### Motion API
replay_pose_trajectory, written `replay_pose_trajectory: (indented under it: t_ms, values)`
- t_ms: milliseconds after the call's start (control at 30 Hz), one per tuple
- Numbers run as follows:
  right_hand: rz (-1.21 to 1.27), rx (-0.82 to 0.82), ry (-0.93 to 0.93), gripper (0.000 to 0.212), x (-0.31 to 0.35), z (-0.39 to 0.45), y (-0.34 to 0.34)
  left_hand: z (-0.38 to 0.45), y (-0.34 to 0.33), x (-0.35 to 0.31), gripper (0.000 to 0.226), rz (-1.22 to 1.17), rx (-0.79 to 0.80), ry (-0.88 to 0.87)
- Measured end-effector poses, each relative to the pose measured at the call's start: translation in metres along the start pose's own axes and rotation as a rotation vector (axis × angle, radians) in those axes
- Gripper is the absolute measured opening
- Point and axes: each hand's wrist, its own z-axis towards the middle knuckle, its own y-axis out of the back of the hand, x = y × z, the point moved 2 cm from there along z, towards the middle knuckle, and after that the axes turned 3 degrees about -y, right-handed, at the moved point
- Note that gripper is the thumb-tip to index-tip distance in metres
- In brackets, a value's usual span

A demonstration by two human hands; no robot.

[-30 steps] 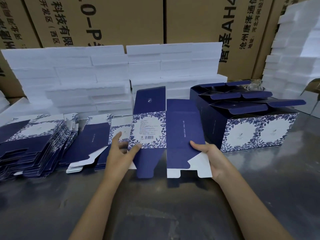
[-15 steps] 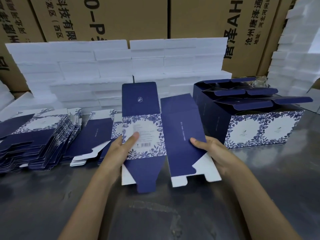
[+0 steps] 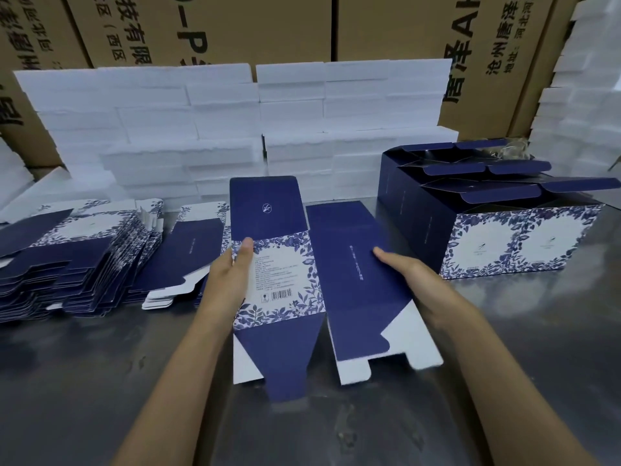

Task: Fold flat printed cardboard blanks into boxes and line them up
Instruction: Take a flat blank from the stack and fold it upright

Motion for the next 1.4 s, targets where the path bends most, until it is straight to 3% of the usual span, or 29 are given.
replay_pose_trajectory:
  t_ms: [133,300,367,500,633,667,800,867,933,1033,1300,1400]
  values:
    - [-0.004,-0.143,0.094,0.029,0.003,0.003,-0.001,-0.001,-0.006,-0.001,0.043,-0.033,0.079,0.061]
    - [0.073,-0.287,0.161,0.026,0.009,0.004,0.006,-0.003,-0.014,-0.002,0.046,0.045,0.138,0.065]
    - [0.109,-0.250,0.095,0.031,0.008,0.004,0.009,-0.005,-0.015,-0.001,0.038,0.069,0.145,0.018]
    - [0.115,-0.091,0.028,0.029,0.000,0.005,0.007,-0.005,-0.010,-0.003,0.041,0.021,0.014,-0.031]
    - [0.097,-0.212,0.114,0.027,0.003,0.008,0.007,-0.004,-0.012,-0.002,0.035,0.058,-0.032,-0.056]
    - [0.111,-0.233,0.114,0.027,0.004,0.007,0.008,-0.005,-0.016,-0.003,0.039,0.075,-0.021,-0.055]
    - [0.171,-0.172,0.130,0.043,0.012,0.004,0.009,-0.016,-0.032,-0.004,0.101,0.193,0.200,-0.077]
    - [0.210,-0.149,0.180,0.048,0.018,0.002,0.011,-0.023,-0.042,-0.004,0.105,0.162,0.336,-0.087]
    - [0.205,-0.130,0.180,0.046,0.018,0.001,0.012,-0.027,-0.049,-0.002,0.091,0.158,0.389,-0.098]
    - [0.021,-0.130,0.162,0.037,0.014,0.002,0.004,-0.028,-0.055,-0.003,0.062,0.177,0.340,-0.137]
    - [-0.184,-0.162,0.236,0.062,0.006,0.002,-0.007,-0.030,-0.055,0.000,0.059,0.302,0.023,-0.346]
    - [-0.239,-0.149,0.228,0.068,0.004,0.003,-0.006,-0.030,-0.051,-0.005,0.077,0.288,0.003,-0.349]
